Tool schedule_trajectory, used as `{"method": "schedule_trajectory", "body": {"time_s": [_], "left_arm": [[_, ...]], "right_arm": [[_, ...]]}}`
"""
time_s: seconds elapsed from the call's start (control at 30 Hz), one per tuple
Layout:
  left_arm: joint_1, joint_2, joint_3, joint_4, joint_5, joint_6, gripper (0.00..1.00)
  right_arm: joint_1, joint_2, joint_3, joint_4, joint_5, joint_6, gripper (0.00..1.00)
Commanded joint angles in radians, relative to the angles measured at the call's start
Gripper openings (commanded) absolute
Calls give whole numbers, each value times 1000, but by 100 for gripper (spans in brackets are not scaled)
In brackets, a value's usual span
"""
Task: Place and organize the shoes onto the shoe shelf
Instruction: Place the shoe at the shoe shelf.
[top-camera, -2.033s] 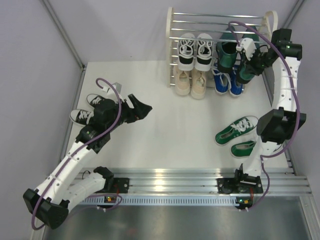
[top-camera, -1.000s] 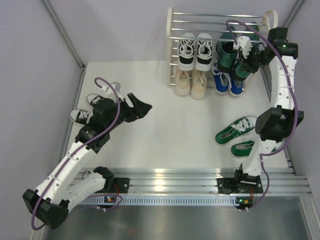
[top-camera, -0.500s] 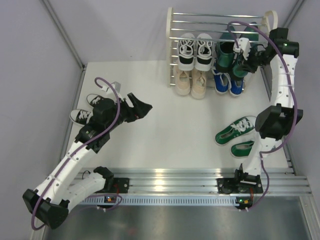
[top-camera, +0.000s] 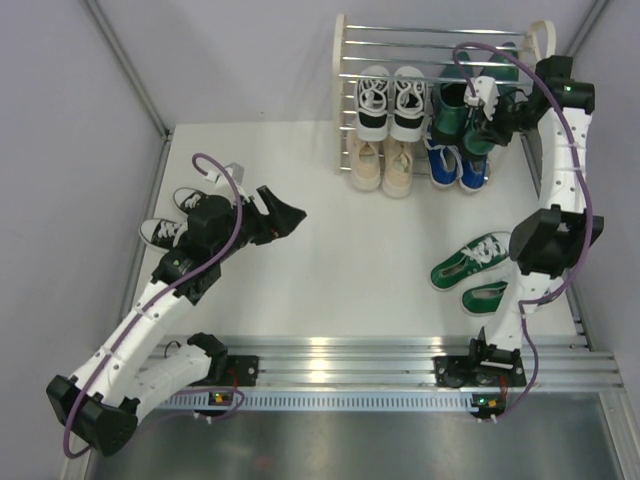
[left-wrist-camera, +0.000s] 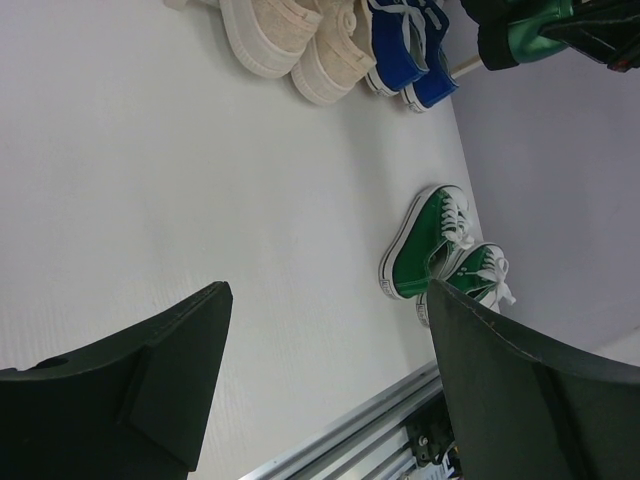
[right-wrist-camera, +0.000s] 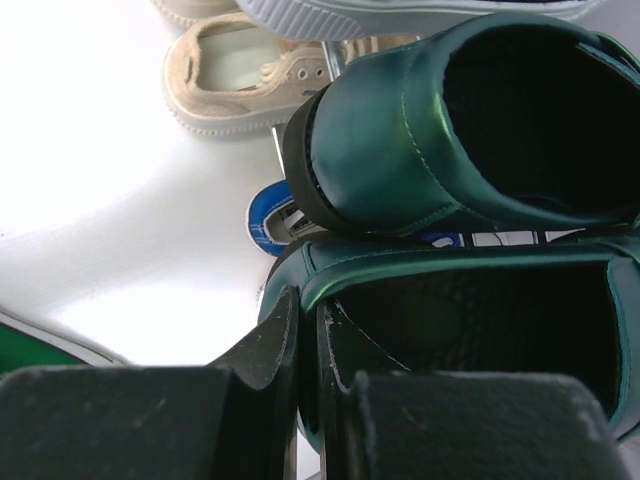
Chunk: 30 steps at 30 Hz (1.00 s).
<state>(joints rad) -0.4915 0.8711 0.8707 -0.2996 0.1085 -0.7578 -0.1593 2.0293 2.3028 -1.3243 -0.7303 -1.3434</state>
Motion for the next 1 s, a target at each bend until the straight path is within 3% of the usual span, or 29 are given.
{"method": "schedule_trajectory", "body": {"time_s": [0.0, 0.23, 0.37, 0.47, 0.73, 0.97], "left_arm": [[5, 2, 34, 48, 13, -8, 84], [5, -3, 25, 57, 14, -14, 84], [7, -9, 17, 62, 13, -14, 84], [7, -12, 11, 65, 14, -15, 84], [5, -12, 2, 83, 22, -15, 84], [7, -4, 5, 91, 28, -12, 84]], "right_arm": [[3, -27, -8, 306, 55, 41, 3], [0, -50, -69, 402, 121, 112, 24], [-3, -92, -118, 438, 140, 150, 47], [-5, -136, -163, 461, 138, 164, 55], [-11, -254, -287, 531, 114, 262, 62], [-13, -297, -293, 556, 91, 331, 71]]}}
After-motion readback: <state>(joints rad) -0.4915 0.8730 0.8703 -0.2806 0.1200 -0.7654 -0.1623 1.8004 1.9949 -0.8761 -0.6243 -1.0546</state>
